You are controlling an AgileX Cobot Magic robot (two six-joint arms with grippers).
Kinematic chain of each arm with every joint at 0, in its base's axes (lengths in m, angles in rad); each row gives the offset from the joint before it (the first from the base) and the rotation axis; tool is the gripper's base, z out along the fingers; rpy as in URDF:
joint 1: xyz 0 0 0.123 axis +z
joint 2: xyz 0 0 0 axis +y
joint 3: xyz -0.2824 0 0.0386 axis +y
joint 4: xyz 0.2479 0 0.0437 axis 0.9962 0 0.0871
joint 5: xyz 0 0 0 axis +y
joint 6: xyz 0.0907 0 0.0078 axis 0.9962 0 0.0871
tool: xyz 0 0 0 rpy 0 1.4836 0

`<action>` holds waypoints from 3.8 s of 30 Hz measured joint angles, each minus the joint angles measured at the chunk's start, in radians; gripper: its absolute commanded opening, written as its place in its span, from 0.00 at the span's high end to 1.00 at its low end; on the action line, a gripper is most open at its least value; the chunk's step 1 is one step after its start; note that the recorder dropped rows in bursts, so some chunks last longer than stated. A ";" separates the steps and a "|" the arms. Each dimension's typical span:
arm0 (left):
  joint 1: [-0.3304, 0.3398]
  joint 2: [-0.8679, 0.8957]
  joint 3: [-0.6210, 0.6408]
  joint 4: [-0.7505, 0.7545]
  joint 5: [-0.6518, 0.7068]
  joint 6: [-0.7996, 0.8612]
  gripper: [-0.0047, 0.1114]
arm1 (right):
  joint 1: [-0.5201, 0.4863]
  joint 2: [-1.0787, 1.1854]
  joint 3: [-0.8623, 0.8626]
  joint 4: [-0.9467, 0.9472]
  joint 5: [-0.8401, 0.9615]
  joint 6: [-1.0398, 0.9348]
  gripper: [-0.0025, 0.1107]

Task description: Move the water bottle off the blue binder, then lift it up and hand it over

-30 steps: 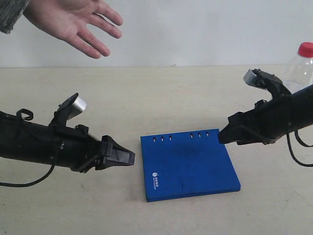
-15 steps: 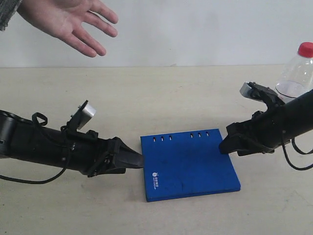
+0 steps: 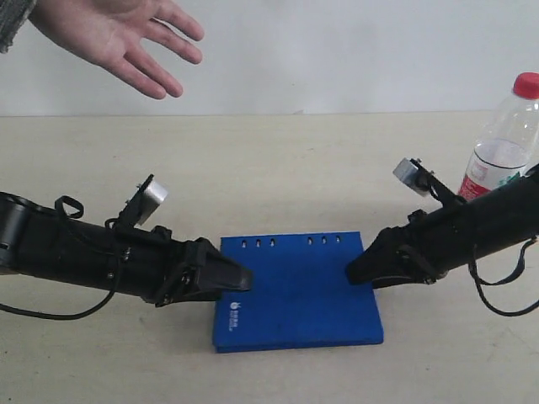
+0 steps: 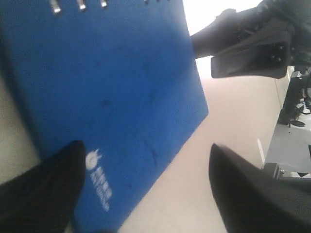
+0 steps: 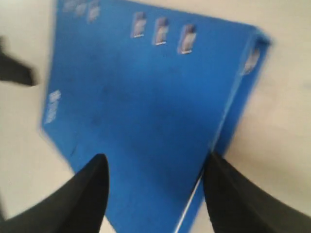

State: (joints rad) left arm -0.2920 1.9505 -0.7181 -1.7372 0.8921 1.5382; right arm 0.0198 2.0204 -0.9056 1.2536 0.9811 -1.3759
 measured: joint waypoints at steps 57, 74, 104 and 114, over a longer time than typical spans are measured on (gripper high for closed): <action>0.044 0.000 -0.061 -0.005 -0.007 0.059 0.39 | 0.131 0.039 0.006 0.149 0.211 0.098 0.90; 0.234 0.000 -0.107 0.172 -0.055 -0.139 0.39 | 0.131 0.041 0.006 0.150 0.226 0.076 0.98; 0.220 0.110 -0.105 0.092 0.271 -0.069 0.39 | 0.129 0.032 0.006 0.107 -0.041 0.090 0.49; 0.093 0.104 -0.105 0.065 0.257 -0.101 0.75 | 0.111 0.032 0.006 0.134 -0.049 0.056 0.70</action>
State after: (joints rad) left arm -0.1986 2.0541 -0.8227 -1.6720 1.1495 1.4376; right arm 0.1310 2.0519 -0.9001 1.3878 0.9321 -1.3200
